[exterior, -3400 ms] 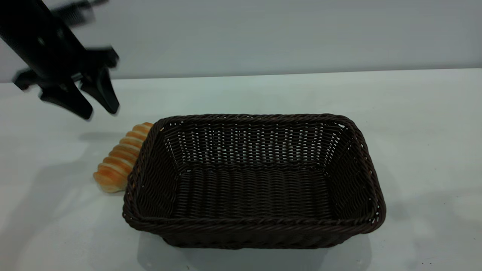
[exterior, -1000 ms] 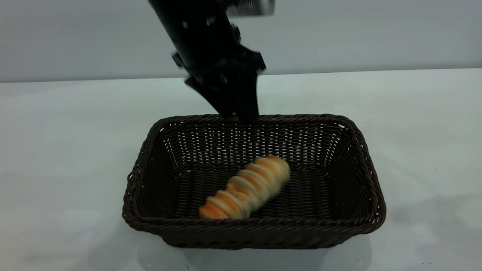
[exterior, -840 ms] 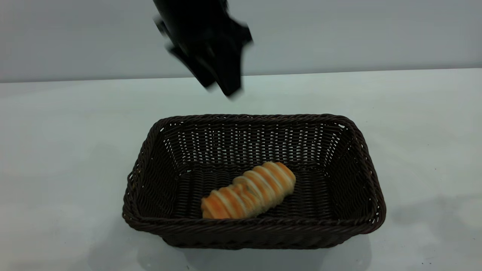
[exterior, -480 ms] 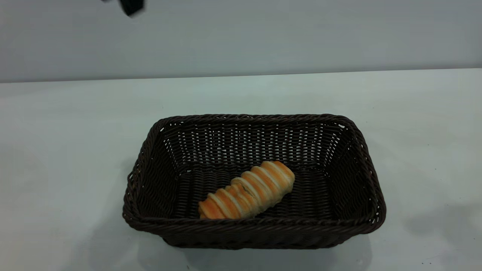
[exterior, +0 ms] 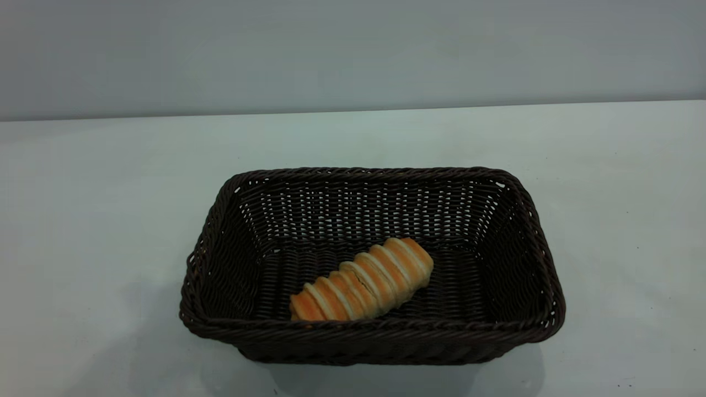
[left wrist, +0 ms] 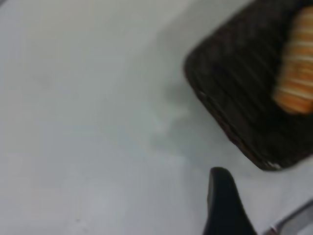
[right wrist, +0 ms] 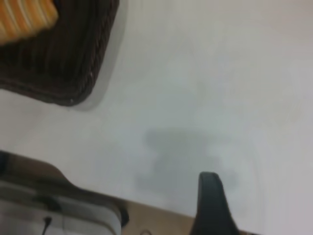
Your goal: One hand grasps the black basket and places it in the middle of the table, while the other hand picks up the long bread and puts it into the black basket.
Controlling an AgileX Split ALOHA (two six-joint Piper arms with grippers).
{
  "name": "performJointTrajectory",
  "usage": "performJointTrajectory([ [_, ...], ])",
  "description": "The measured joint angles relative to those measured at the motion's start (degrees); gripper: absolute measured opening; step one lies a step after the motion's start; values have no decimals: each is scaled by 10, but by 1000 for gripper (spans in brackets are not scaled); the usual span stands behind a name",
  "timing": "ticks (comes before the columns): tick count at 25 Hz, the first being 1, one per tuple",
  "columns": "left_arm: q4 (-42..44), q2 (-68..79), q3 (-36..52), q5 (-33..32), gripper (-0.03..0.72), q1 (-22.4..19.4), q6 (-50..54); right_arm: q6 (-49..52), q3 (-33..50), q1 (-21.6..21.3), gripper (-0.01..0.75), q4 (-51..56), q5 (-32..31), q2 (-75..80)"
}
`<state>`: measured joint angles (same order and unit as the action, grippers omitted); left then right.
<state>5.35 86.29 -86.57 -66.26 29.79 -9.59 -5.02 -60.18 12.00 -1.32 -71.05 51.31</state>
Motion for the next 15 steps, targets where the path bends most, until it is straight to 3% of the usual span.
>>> performJointTrajectory([
  [6,-11,-139,138,35,472,0,-8,0,21,0,527,6,0,-109],
  [15,-12,-358,313,75,472,0,24,-22,161,0,527,32,7,-268],
])
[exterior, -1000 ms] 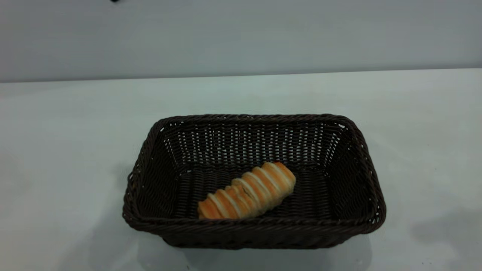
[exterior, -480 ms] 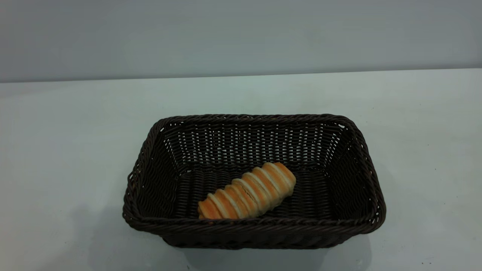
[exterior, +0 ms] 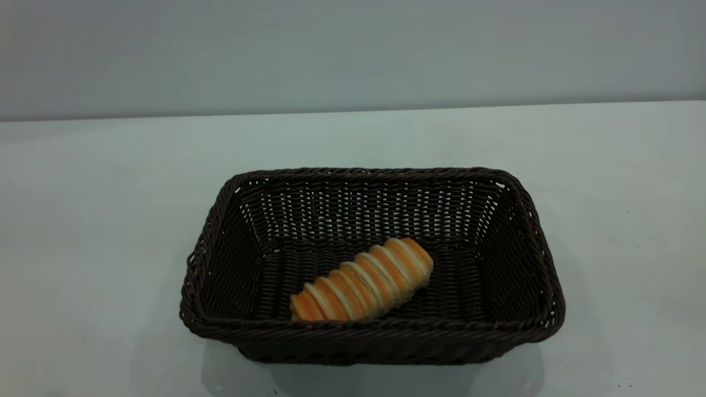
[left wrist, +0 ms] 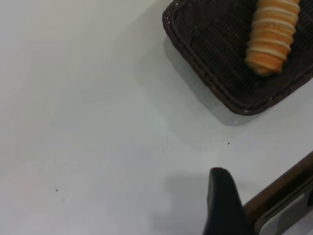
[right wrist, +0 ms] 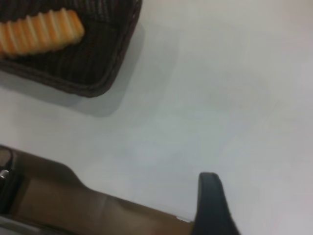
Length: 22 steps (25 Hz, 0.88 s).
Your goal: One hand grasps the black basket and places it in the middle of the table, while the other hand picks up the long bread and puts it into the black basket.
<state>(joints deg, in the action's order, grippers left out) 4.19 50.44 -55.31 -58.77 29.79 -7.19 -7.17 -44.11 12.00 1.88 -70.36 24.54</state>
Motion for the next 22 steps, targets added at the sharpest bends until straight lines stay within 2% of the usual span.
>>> performJointTrajectory([
  [6,1,-106,75,0,472,0,20,-3,85,0,527,13,39,-83],
  [12,2,-186,140,-1,472,0,22,-3,155,0,527,9,50,-141],
  [22,3,-281,210,-35,472,0,40,-3,167,0,527,6,54,-179],
])
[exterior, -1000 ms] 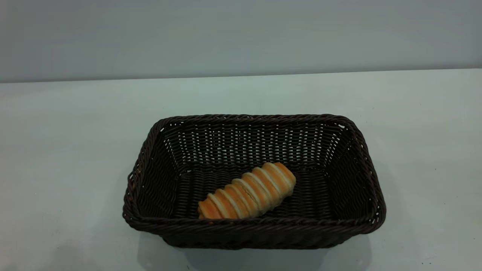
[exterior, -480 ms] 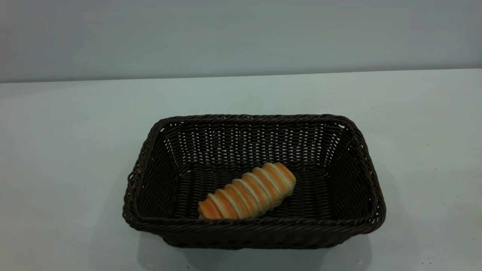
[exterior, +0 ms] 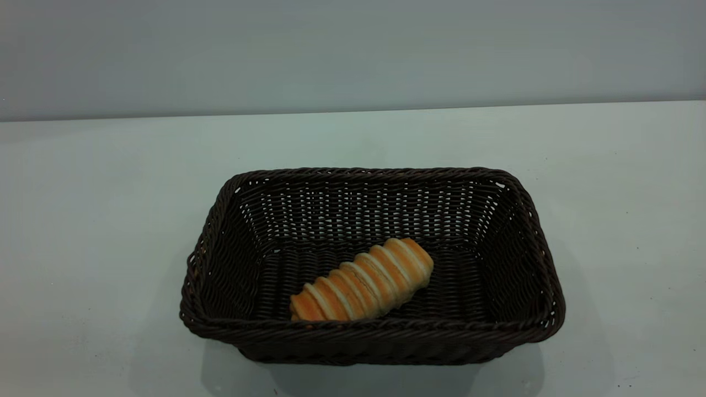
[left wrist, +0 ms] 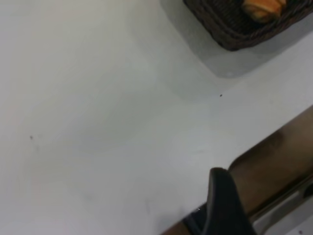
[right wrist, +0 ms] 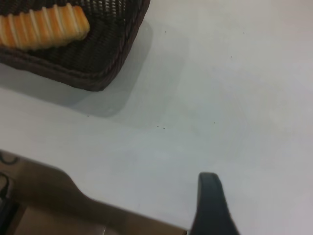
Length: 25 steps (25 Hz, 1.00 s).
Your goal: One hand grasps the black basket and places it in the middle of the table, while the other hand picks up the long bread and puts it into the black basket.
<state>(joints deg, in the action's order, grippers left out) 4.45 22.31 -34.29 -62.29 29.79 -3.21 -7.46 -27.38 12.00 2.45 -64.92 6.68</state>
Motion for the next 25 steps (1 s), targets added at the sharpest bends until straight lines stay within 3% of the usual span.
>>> performJointTrajectory([
  [5,0,-29,0,-25,472,0,36,0,2,0,527,0,0,0],
  [25,-11,-56,65,-20,472,0,43,3,3,0,527,0,0,0],
])
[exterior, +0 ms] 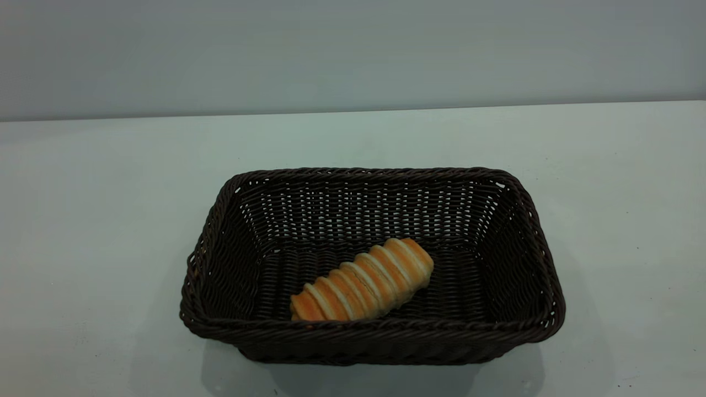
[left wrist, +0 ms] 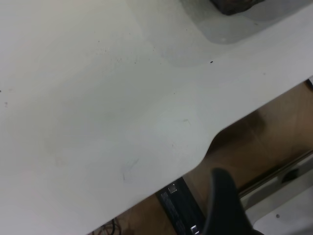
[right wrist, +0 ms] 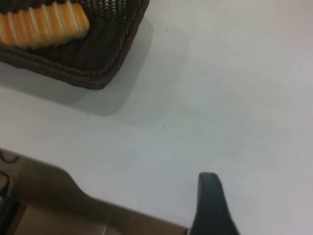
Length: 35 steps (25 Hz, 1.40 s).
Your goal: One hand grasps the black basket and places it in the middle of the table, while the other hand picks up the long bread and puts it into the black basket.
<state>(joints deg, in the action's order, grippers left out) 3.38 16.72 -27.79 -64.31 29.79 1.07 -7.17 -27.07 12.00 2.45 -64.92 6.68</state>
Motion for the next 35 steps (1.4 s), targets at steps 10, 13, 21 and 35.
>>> performJointTrajectory([
  [10,-1,0,0,0,472,0,0,0,0,0,527,0,0,0],
  [13,-1,0,0,0,472,0,0,0,0,0,527,0,0,0],
  [21,-2,-34,1,1,472,-43,0,1,0,-9,527,1,0,-4],
  [35,-2,-159,1,-3,472,-248,0,1,0,-95,527,4,-1,-76],
])
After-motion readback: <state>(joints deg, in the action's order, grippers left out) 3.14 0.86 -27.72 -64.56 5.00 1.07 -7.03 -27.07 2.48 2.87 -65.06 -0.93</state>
